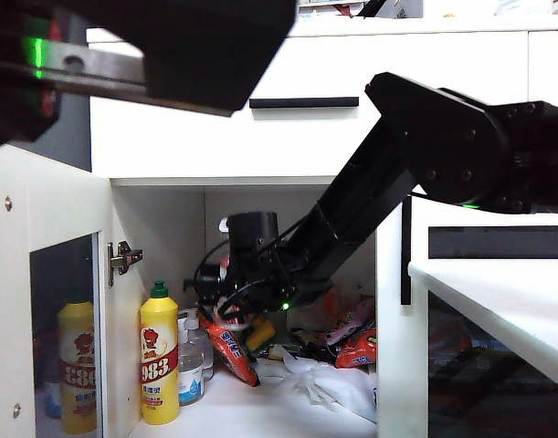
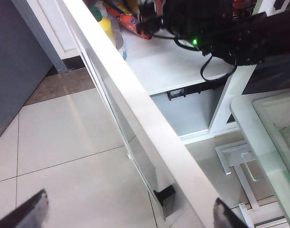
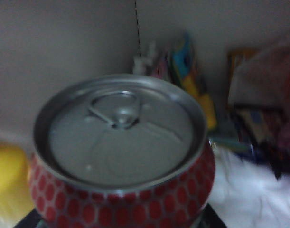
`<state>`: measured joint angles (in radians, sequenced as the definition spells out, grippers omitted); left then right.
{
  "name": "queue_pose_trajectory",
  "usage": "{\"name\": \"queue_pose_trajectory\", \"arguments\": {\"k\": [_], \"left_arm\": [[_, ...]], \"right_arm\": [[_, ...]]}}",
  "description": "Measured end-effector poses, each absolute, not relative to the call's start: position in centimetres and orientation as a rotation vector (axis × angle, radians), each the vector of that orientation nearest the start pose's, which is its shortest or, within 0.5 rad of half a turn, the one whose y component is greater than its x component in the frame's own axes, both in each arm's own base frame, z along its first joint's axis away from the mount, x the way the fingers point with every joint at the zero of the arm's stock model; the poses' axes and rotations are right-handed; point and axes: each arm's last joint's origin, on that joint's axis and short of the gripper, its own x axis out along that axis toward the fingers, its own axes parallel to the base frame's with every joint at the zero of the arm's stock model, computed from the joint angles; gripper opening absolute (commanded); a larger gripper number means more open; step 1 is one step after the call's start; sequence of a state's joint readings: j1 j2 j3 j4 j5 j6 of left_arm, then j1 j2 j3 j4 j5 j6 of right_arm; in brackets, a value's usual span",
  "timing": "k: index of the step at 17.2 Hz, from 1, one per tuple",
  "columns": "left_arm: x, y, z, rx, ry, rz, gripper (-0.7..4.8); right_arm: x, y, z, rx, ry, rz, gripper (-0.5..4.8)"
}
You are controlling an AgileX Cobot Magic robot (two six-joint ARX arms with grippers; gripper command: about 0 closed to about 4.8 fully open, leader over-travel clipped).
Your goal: Open the left door of the white cabinet, pick up a can of beverage from the table on the right, place it inside the cabinet, and finally close the cabinet door.
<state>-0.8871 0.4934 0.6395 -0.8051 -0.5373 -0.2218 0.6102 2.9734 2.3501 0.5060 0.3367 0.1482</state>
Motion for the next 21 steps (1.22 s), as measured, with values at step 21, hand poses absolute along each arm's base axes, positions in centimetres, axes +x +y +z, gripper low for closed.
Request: {"name": "queue_pose_trajectory", "arguments": {"k": [21], "left_arm": [[7.1,-6.4,26.7,0.217,0.531,-0.278,4.79]], "right_arm": [[49.4,35.8,5.9,0.428,0.267,0.268,4.61]]}}
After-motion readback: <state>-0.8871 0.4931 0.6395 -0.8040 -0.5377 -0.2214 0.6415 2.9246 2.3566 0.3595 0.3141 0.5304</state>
